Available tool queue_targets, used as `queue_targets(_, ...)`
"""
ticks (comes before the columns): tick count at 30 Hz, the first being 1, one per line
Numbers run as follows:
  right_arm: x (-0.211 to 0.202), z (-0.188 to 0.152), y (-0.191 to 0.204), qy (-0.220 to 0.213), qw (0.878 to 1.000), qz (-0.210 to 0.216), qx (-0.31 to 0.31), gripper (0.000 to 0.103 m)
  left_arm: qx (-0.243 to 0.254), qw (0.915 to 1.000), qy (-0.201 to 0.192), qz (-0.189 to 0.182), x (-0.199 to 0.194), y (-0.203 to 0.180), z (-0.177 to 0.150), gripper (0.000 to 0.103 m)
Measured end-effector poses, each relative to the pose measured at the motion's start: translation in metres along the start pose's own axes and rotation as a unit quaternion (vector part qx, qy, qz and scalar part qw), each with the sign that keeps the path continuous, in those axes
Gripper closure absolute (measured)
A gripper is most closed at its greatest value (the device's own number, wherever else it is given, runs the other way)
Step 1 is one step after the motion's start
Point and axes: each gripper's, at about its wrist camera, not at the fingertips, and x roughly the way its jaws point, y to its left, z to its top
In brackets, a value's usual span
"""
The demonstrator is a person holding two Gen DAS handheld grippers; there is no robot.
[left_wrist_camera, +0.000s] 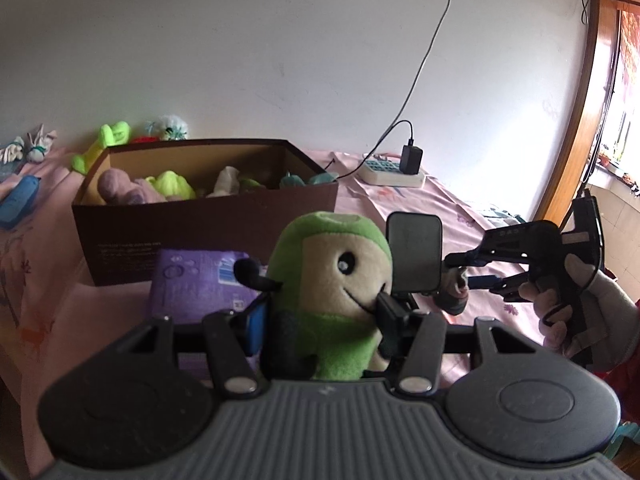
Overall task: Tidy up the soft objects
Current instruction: 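Carry the plush with the left tool while the right tool carries the towel over the box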
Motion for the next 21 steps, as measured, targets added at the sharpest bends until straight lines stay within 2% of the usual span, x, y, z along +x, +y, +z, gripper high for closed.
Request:
queue_targets(8, -0.01, 0.03, 0.042, -0.03, 0.998, 0.032, -0.043, 0.081, -0.005, 0.9998, -0.017, 0.013, 0.005, 0.022, 0.03, 0.048)
queue_targets(13, -0.012, 0.045, 0.083, -0.059, 0.993, 0.061, -0.085, 0.081, -0.011, 0.9983, -0.045, 0.035, 0.009, 0.045, 0.061, 0.048)
queue_targets(17, -0.009, 0.057, 0.112, -0.087, 0.986, 0.067, -0.128, 0.081, -0.029, 0.997, -0.055, 0.047, 0.019, 0.065, 0.083, 0.048)
queue_targets(21, 0.004, 0.059, 0.14, -0.081, 0.98, 0.087, -0.159, 0.081, -0.034, 0.9953, -0.063, 0.064, 0.032, 0.08, 0.102, 0.048)
